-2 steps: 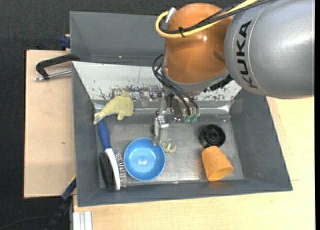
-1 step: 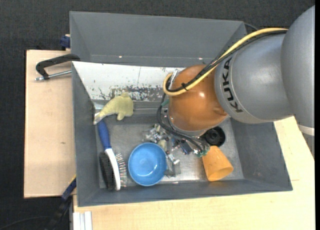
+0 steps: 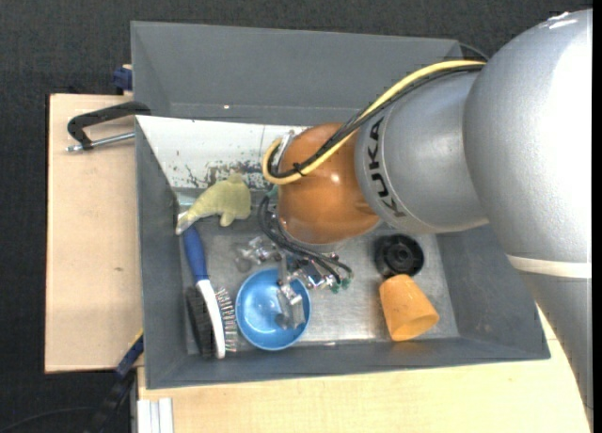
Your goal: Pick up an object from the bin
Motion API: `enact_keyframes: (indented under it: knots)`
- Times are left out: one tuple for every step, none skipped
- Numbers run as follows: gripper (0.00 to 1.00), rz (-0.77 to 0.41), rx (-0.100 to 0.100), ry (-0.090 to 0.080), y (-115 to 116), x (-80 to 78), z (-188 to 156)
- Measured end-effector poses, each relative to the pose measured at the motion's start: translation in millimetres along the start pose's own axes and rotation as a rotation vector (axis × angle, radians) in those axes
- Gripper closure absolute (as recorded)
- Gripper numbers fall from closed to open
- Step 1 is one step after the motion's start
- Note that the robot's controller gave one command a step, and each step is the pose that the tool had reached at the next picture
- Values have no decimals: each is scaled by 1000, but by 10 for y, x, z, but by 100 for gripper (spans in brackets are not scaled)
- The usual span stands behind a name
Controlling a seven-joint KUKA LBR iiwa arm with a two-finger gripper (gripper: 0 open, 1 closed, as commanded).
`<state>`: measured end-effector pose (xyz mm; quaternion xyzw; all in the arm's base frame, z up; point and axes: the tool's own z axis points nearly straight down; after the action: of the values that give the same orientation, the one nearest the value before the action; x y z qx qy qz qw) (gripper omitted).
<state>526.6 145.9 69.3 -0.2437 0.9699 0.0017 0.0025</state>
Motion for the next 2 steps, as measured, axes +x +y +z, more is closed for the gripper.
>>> enact_keyframes:
  knots:
    - [100,4,2,-2,-21,-3,-30]
    - [100,-35,4,-9,45,-66,-1252]
